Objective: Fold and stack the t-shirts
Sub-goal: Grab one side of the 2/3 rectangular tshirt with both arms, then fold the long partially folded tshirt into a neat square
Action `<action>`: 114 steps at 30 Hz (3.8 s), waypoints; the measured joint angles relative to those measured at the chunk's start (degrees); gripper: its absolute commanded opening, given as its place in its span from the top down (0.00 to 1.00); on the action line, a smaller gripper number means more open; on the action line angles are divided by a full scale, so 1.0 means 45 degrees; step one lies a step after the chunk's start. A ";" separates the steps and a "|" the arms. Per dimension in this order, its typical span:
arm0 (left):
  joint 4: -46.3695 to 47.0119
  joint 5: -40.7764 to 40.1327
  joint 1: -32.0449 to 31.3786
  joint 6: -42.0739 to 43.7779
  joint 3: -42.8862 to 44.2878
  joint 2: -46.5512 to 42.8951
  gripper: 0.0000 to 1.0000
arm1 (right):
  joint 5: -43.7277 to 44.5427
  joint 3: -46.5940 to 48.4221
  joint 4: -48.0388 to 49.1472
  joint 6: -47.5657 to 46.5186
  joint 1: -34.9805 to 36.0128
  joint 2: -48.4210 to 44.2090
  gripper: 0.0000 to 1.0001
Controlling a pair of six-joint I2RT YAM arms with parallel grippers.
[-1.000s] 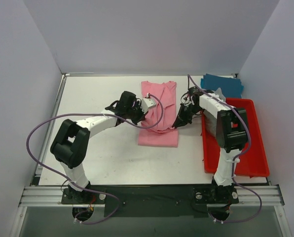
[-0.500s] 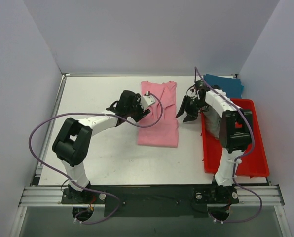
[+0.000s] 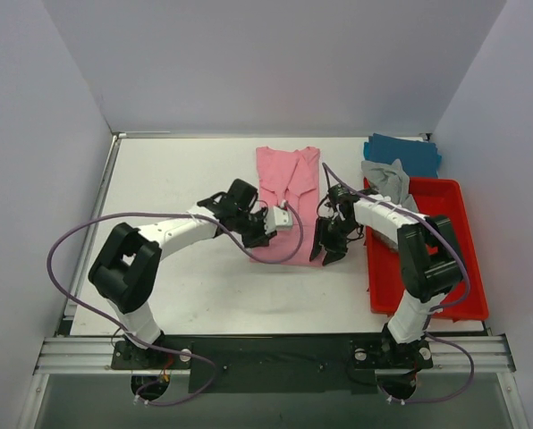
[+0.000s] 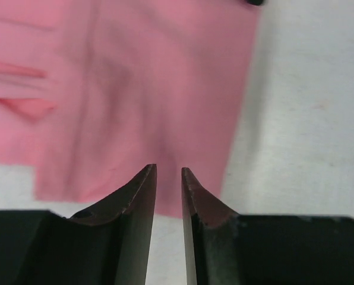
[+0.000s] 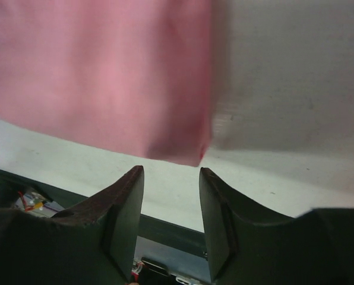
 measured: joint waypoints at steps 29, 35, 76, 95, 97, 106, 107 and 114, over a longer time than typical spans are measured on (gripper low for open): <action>-0.0199 -0.2667 -0.1705 0.3152 -0.3094 -0.0962 1.00 | -0.0447 -0.2215 0.2278 0.1991 -0.0248 -0.0374 1.00; -0.2939 -0.2560 -0.2225 0.2875 -0.2555 -0.2545 1.00 | -0.0476 -0.3094 0.1384 0.1389 0.1151 -0.3279 1.00; -1.0666 -0.0155 0.1287 0.1268 1.1385 0.5416 1.00 | -0.3619 0.1729 -0.0937 0.0704 -0.2458 -0.0151 1.00; -0.8359 -0.0627 0.1904 -0.1117 1.2327 0.7810 0.67 | -0.0996 0.5183 -0.0233 0.1268 -0.2715 0.3750 0.58; -0.7703 -0.1020 0.2006 -0.1953 1.2420 0.7888 0.66 | -0.0578 0.5683 -0.0155 0.1175 -0.2725 0.3895 0.58; -0.6057 -0.1773 0.2584 -0.3604 1.0788 0.6324 0.92 | 0.1326 0.4323 0.0471 -0.0034 -0.0767 0.1214 1.00; -0.6042 -0.1530 0.2521 -0.3555 1.0117 0.5911 0.92 | 0.1297 0.4158 0.0457 0.0010 -0.0379 0.1044 1.00; -0.5916 -0.0049 0.1778 -0.3468 0.8262 0.5435 0.94 | 0.1370 0.5236 0.0559 0.0015 -0.0257 0.3118 1.00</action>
